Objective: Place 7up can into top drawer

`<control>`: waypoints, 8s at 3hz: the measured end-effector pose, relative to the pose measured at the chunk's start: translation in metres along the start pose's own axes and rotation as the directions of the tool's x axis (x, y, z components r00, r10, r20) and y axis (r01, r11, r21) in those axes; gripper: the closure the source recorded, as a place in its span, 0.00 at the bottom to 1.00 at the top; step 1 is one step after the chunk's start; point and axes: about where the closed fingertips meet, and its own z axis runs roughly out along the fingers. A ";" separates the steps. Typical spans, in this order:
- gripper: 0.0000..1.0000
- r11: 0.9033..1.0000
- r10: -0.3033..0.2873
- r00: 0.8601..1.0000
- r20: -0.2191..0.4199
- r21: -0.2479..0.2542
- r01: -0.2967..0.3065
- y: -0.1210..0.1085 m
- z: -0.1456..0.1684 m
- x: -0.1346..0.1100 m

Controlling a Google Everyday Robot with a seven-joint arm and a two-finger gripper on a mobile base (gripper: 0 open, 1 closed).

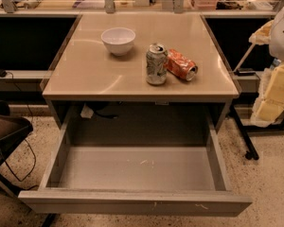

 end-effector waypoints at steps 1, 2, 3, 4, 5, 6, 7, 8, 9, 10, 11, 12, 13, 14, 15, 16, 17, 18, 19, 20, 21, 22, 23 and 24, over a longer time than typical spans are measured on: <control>0.00 1.000 0.000 1.000 0.000 0.000 0.000 0.000 0.000 0.000; 0.00 1.000 -0.003 1.000 0.014 -0.020 0.003 -0.009 0.007 -0.001; 0.00 0.996 -0.024 0.998 0.057 -0.081 0.029 -0.051 0.037 -0.013; 0.00 0.994 -0.030 0.991 0.127 -0.097 0.042 -0.100 0.063 -0.029; 0.00 0.996 -0.014 0.969 0.247 -0.078 0.034 -0.146 0.086 -0.047; 0.00 0.996 -0.014 0.969 0.247 -0.078 0.034 -0.146 0.086 -0.047; 0.00 0.992 -0.035 0.930 0.366 -0.097 0.076 -0.143 0.086 -0.060; 0.00 0.976 -0.130 0.765 0.631 -0.053 0.210 -0.139 0.070 -0.079; 0.00 0.927 -0.220 0.501 0.837 0.020 0.374 -0.110 0.025 -0.120; 0.00 0.917 -0.211 0.400 0.892 0.039 0.396 -0.102 0.003 -0.144; 0.00 0.933 -0.194 0.451 0.871 0.021 0.360 -0.111 0.045 -0.146; 0.00 0.939 -0.167 0.475 0.864 -0.008 0.345 -0.130 0.122 -0.185; 0.00 0.938 -0.165 0.474 0.865 -0.010 0.346 -0.129 0.122 -0.186; 0.00 0.933 -0.127 0.462 0.878 -0.052 0.356 -0.123 0.141 -0.190; 0.00 0.925 -0.090 0.454 0.886 -0.095 0.368 -0.117 0.161 -0.197; 0.00 0.925 -0.090 0.454 0.886 -0.095 0.368 -0.117 0.161 -0.197; 0.13 0.925 -0.090 0.454 0.886 -0.095 0.368 -0.117 0.161 -0.197; 0.37 0.925 -0.090 0.454 0.886 -0.095 0.368 -0.117 0.161 -0.197; 0.60 0.925 -0.090 0.454 0.886 -0.095 0.368 -0.117 0.161 -0.197; 0.84 0.925 -0.090 0.454 0.886 -0.095 0.368 -0.117 0.161 -0.197; 1.00 0.925 -0.082 0.464 0.882 -0.106 0.365 -0.095 0.150 -0.186; 1.00 0.943 -0.110 0.403 0.909 -0.032 0.330 -0.053 0.082 -0.181; 1.00 0.953 -0.138 0.308 0.941 0.042 0.299 0.006 0.014 -0.193; 1.00 0.963 -0.079 0.324 0.943 -0.012 0.270 0.027 0.021 -0.172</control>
Offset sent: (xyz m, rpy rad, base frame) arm 0.0455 -0.0049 -0.0220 0.0729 0.0876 0.0446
